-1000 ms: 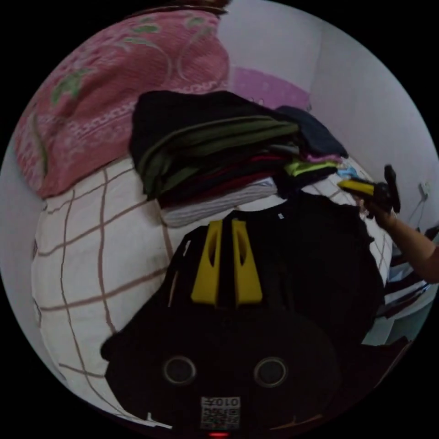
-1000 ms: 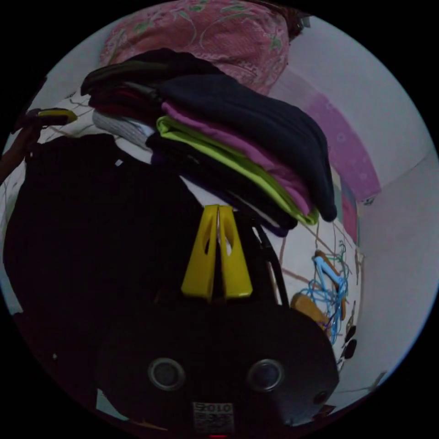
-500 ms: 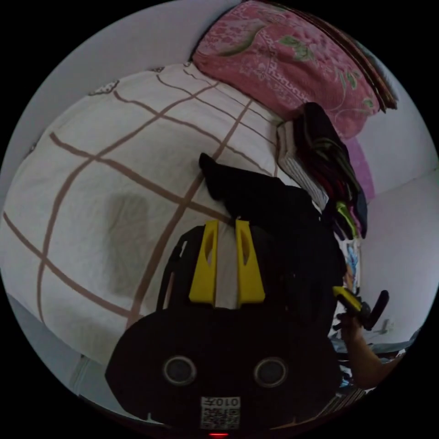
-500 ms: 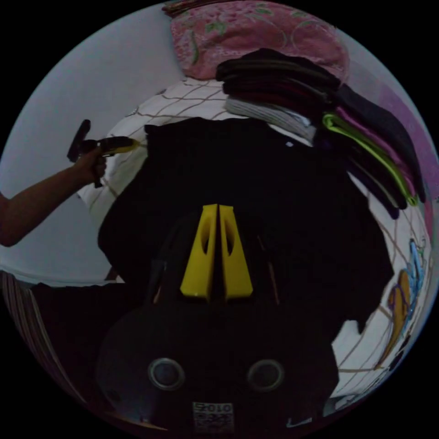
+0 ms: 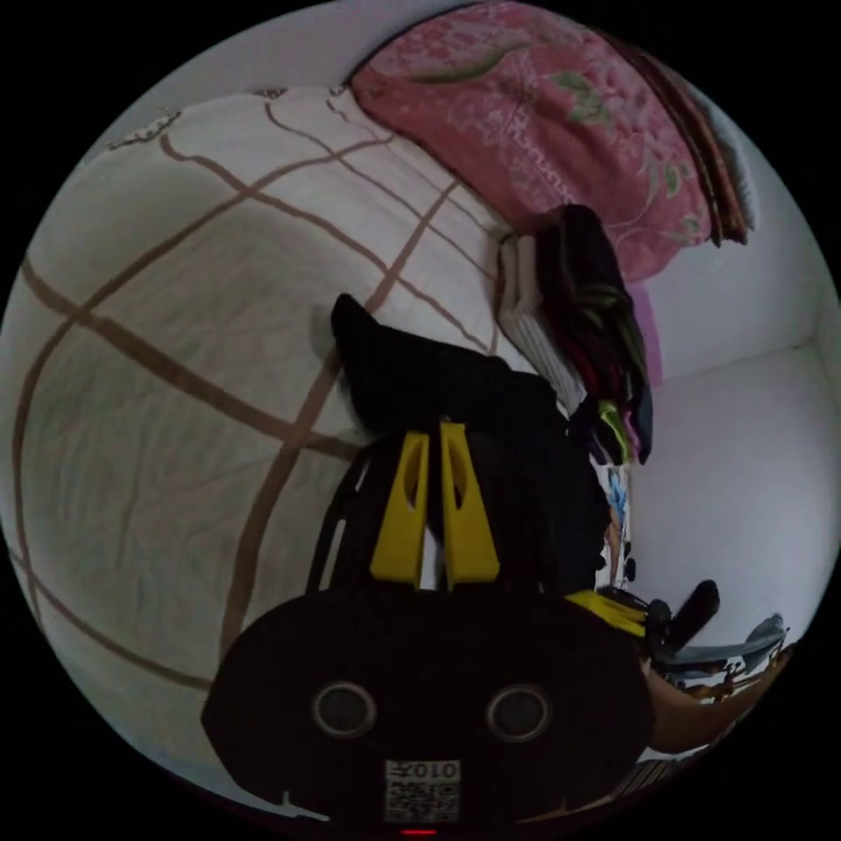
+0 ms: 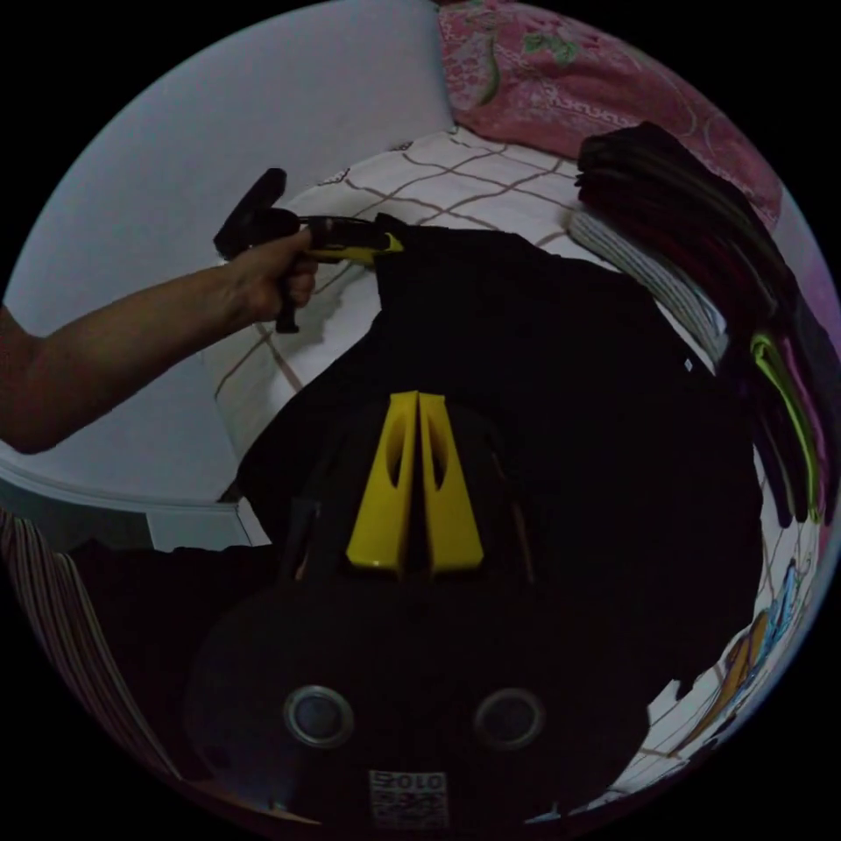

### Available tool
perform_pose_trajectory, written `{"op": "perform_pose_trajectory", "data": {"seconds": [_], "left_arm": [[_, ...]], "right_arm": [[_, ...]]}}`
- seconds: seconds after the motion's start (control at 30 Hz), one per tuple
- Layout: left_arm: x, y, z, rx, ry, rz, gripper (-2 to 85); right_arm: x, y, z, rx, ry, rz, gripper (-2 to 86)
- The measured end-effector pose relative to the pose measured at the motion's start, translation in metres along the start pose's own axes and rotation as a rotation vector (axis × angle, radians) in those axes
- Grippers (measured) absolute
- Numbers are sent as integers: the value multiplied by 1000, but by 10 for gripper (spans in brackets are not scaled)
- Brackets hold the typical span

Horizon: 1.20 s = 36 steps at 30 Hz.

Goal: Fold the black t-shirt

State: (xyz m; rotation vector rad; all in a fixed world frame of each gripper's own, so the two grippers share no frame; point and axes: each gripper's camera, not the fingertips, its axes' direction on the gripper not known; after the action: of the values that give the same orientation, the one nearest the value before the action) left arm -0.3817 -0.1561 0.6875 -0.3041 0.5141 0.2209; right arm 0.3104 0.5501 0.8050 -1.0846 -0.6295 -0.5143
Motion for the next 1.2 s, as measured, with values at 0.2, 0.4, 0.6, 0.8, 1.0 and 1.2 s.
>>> {"op": "perform_pose_trajectory", "data": {"seconds": [0.2, 0.4, 0.6, 0.8, 1.0, 1.2], "left_arm": [[-24, 25, -7, -111, -132, 29, 54], [-59, 23, -46, 32, -135, 59, 71], [-77, 26, -39, -88, -113, 126, 73], [-73, 32, -21, -113, -3, 223, 57], [-85, 19, -31, -59, -33, 149, 9], [-94, 12, 3, -262, -55, 193, 35]], "right_arm": [[6, -14, 13, -9, 12, 4, 26], [0, -24, 20, 17, -9, -24, 29], [-20, -25, 43, 1, -28, -113, 49], [-21, -9, 55, -80, -50, -95, 65], [-16, 36, 46, -116, -81, -68, 56], [13, 78, 27, -126, -59, -16, 54]]}}
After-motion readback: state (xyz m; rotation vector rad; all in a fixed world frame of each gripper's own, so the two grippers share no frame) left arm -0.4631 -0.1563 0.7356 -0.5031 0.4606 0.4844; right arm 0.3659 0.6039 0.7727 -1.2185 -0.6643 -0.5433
